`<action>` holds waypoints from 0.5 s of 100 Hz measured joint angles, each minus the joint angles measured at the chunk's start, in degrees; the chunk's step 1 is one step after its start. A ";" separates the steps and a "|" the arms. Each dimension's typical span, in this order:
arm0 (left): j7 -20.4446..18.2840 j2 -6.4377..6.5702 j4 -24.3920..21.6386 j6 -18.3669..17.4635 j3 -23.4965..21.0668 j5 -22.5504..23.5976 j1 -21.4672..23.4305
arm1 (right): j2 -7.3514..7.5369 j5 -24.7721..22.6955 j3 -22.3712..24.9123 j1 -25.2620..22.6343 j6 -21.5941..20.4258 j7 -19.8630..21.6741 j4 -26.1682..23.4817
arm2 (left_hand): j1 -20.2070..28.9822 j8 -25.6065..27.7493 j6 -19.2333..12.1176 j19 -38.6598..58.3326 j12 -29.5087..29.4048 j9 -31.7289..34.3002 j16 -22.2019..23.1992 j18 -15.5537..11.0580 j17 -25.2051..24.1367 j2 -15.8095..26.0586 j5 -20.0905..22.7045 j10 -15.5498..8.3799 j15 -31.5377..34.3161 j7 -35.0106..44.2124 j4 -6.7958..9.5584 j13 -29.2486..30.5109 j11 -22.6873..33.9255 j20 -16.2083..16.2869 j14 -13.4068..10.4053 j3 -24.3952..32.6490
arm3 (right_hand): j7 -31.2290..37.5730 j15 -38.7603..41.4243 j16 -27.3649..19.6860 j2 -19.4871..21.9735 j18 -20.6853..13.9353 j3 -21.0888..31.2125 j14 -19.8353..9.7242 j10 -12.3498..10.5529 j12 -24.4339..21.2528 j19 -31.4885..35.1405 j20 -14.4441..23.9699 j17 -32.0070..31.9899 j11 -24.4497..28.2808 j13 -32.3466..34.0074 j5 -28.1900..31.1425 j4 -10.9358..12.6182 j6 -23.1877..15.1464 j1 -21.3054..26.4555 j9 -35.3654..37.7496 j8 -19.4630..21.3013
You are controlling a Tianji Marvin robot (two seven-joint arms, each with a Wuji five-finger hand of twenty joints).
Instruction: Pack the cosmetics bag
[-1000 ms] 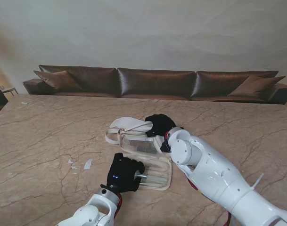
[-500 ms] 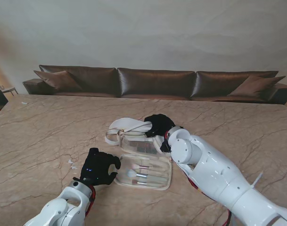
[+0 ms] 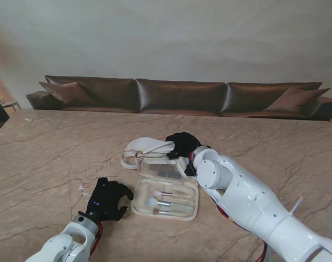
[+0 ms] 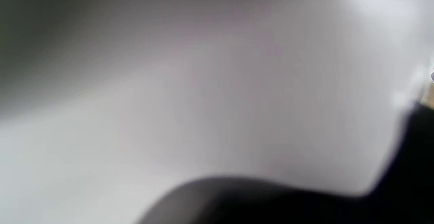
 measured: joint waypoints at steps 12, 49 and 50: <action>0.21 -0.01 1.14 -2.27 0.55 -0.16 -0.61 | -0.03 0.09 0.02 0.01 0.12 0.13 0.00 | 0.83 0.00 -0.19 -1.07 -0.29 -1.79 -0.05 0.00 -0.04 0.03 0.00 -0.02 0.38 -0.06 0.02 -0.72 -0.41 -0.90 -0.10 0.23 | 0.00 0.02 0.00 0.00 0.00 0.00 0.01 0.02 0.00 0.00 0.02 0.00 0.00 0.00 0.00 0.00 0.01 0.02 0.00 0.00; 1.38 0.64 4.00 -4.22 4.13 2.48 -3.48 | -0.09 0.29 0.12 0.01 0.51 0.25 -0.04 | 8.93 -1.50 -7.71 -1.73 0.60 -3.60 -0.69 -0.15 -0.04 -1.86 0.83 0.71 0.64 13.29 -3.97 -3.11 0.21 -1.09 -0.44 -4.36 | 0.00 0.05 0.00 0.00 0.00 0.00 0.02 0.02 0.00 0.00 0.04 0.00 0.00 0.00 0.00 0.00 0.01 0.02 0.00 0.00; 1.48 0.71 4.06 -4.23 4.27 2.94 -3.62 | -0.09 0.29 0.12 0.01 0.51 0.25 -0.04 | 8.93 -1.49 -7.77 -1.73 0.61 -3.60 -0.69 -0.17 -0.04 -1.86 0.80 0.74 0.64 13.65 -3.97 -3.11 0.51 -1.09 -0.44 -4.37 | 0.00 0.05 0.00 0.00 0.00 0.00 0.02 0.02 0.00 0.00 0.04 0.00 0.00 0.00 0.00 0.00 0.01 0.02 0.00 0.00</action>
